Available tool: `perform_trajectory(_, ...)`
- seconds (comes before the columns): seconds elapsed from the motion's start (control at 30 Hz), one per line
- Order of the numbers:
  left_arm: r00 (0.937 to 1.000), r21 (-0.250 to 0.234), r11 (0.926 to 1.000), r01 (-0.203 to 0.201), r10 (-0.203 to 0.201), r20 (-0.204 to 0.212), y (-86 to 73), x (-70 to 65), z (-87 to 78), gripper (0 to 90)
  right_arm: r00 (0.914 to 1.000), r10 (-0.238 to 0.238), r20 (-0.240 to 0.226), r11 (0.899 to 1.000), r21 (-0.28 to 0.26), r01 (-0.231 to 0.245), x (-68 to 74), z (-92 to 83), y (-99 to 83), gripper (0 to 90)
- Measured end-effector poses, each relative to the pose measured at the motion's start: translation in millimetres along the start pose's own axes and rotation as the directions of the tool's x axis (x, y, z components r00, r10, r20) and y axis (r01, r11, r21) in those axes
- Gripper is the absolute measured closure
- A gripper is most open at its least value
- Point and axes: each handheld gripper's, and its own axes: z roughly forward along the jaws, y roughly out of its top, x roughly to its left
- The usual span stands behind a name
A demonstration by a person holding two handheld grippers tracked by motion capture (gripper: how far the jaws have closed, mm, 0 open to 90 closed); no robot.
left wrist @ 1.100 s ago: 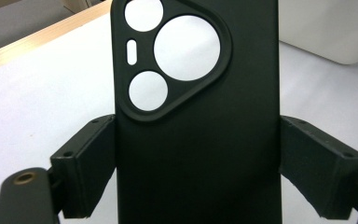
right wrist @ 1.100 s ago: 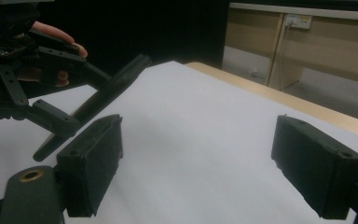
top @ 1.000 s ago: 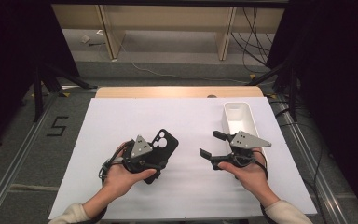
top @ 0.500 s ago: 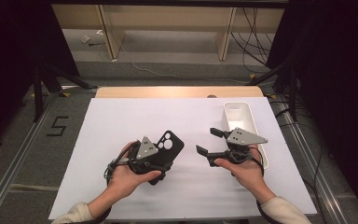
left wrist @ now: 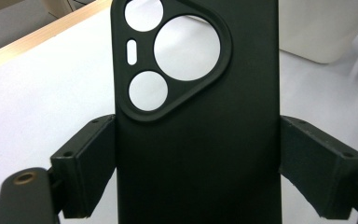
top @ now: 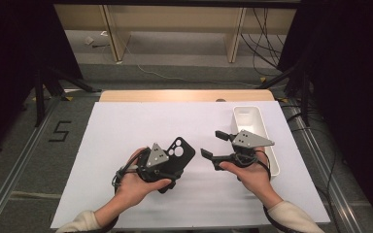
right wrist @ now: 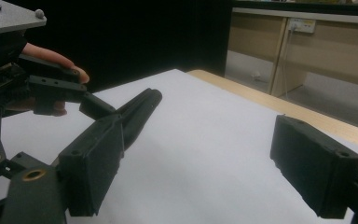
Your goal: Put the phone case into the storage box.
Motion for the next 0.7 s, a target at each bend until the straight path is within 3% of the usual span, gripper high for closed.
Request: perform_trajectory(0.7,0.9996,0.001,0.9998,-0.019,0.019,0.021,4.3,-10.5,7.7,15.0,0.9997,0.002,-0.025,1.000,0.009,-0.001,5.2,17.2,4.3,19.0)
